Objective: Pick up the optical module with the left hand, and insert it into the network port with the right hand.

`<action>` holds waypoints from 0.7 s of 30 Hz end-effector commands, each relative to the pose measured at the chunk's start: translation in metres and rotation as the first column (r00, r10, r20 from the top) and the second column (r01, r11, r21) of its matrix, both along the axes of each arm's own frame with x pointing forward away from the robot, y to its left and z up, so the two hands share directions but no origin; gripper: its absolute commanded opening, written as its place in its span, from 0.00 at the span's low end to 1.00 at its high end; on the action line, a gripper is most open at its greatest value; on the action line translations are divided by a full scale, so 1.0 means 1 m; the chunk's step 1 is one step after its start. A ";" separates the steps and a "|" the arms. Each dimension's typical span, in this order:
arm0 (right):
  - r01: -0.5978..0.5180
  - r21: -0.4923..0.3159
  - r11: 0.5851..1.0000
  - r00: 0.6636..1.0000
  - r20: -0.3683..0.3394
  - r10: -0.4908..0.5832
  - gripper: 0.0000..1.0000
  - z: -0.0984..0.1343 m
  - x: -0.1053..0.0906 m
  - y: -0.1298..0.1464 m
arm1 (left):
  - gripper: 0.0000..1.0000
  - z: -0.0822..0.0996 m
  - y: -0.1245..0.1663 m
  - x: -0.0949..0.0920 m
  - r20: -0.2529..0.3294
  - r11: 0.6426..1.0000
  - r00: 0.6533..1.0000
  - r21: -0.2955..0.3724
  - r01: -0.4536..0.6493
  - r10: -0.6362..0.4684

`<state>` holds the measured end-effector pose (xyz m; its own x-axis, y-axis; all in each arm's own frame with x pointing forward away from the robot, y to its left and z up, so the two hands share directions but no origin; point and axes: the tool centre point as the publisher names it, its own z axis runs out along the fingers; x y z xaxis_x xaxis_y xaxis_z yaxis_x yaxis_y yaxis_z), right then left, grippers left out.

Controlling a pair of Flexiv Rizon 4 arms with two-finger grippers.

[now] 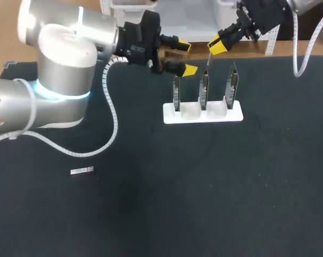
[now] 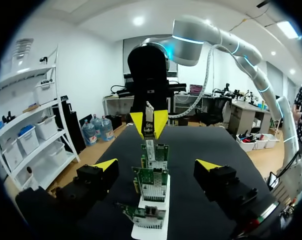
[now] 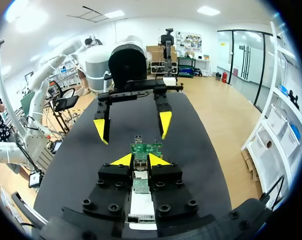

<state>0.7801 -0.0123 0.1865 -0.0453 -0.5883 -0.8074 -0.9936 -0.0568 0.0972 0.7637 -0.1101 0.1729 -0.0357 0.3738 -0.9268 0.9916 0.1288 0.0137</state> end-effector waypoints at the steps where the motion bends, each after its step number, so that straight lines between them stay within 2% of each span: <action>1: 0.004 -0.001 1.000 1.000 0.003 -0.004 0.00 0.000 -0.002 0.000 | 1.00 0.004 0.003 -0.006 -0.013 0.999 1.000 0.046 -0.016 0.017; 8: 0.003 0.002 1.000 1.000 0.004 -0.003 0.00 -0.001 -0.004 0.002 | 1.00 0.003 -0.002 -0.003 -0.016 0.996 0.999 0.086 0.033 -0.032; 11: 0.004 0.003 1.000 1.000 0.004 -0.004 0.00 -0.001 -0.004 0.002 | 1.00 0.003 -0.004 -0.001 -0.041 0.993 0.998 0.110 0.045 -0.041; 12: 0.004 0.003 1.000 1.000 0.004 -0.004 0.00 -0.001 -0.005 0.002 | 1.00 0.003 -0.003 0.001 -0.056 0.994 0.998 0.106 0.036 -0.030; 17: -0.002 0.000 1.000 1.000 0.000 0.002 0.00 -0.002 -0.007 0.002 | 1.00 0.006 -0.003 0.003 -0.039 0.994 0.999 0.106 0.023 -0.019; 21: -0.003 0.000 1.000 1.000 0.000 0.003 0.00 -0.002 -0.007 0.001 | 1.00 0.006 -0.006 0.004 -0.053 0.988 0.998 0.151 0.023 -0.015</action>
